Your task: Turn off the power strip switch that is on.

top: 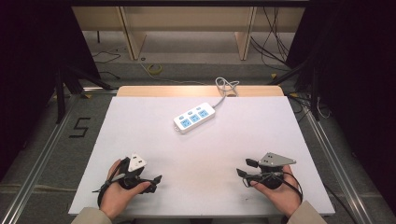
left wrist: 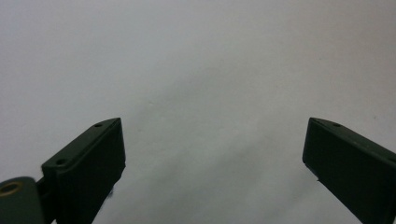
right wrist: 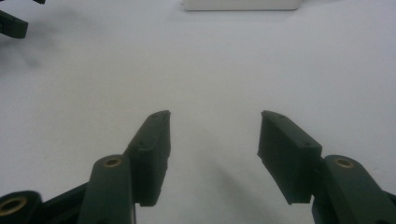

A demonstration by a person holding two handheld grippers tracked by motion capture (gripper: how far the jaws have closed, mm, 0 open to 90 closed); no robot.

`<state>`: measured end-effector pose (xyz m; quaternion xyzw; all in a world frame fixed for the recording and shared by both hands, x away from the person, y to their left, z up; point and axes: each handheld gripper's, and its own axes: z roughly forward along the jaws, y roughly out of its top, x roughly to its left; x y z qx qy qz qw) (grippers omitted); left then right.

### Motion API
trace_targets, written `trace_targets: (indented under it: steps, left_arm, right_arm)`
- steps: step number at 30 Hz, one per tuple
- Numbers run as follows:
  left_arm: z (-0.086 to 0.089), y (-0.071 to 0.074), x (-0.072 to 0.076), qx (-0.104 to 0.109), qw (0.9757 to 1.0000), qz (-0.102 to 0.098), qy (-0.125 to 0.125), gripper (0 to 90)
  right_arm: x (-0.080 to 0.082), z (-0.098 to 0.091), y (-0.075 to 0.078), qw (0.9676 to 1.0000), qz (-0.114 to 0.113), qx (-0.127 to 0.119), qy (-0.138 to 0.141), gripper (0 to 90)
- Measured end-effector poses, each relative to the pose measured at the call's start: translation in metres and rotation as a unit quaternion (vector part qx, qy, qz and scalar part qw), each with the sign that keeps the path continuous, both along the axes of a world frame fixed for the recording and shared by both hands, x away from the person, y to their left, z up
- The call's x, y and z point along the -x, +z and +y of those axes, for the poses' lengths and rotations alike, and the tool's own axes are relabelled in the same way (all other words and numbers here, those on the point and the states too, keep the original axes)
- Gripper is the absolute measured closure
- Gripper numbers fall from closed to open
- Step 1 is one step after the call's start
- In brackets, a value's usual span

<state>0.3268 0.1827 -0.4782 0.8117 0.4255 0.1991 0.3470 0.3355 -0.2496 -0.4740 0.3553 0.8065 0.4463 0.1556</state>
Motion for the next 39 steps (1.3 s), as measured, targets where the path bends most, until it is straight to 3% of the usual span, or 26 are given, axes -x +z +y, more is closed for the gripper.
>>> trace_targets:
  steps: [6, 13, 17, 39]
  left_arm:
    - [0.001, 0.001, 0.001, 0.000, 1.0000, -0.003, 0.003, 5.9]
    - [0.000, 0.001, 0.000, 0.002, 1.0000, -0.003, 0.006, 6.8]
    - [0.000, 0.001, 0.000, 0.001, 1.0000, -0.003, 0.004, 6.9]
    - [-0.003, 0.000, 0.000, 0.001, 1.0000, -0.003, 0.002, 7.6]
  right_arm:
    - [0.001, 0.001, 0.001, 1.0000, 0.003, -0.005, 0.002, 51.3]
    - [-0.003, 0.002, 0.006, 0.9997, 0.001, 0.022, 0.009, 79.2]
    - [-0.005, 0.004, 0.008, 0.9990, -0.005, 0.044, 0.010, 90.0]
    - [-0.028, 0.026, 0.017, 0.9977, 0.008, 0.066, 0.005, 90.0]
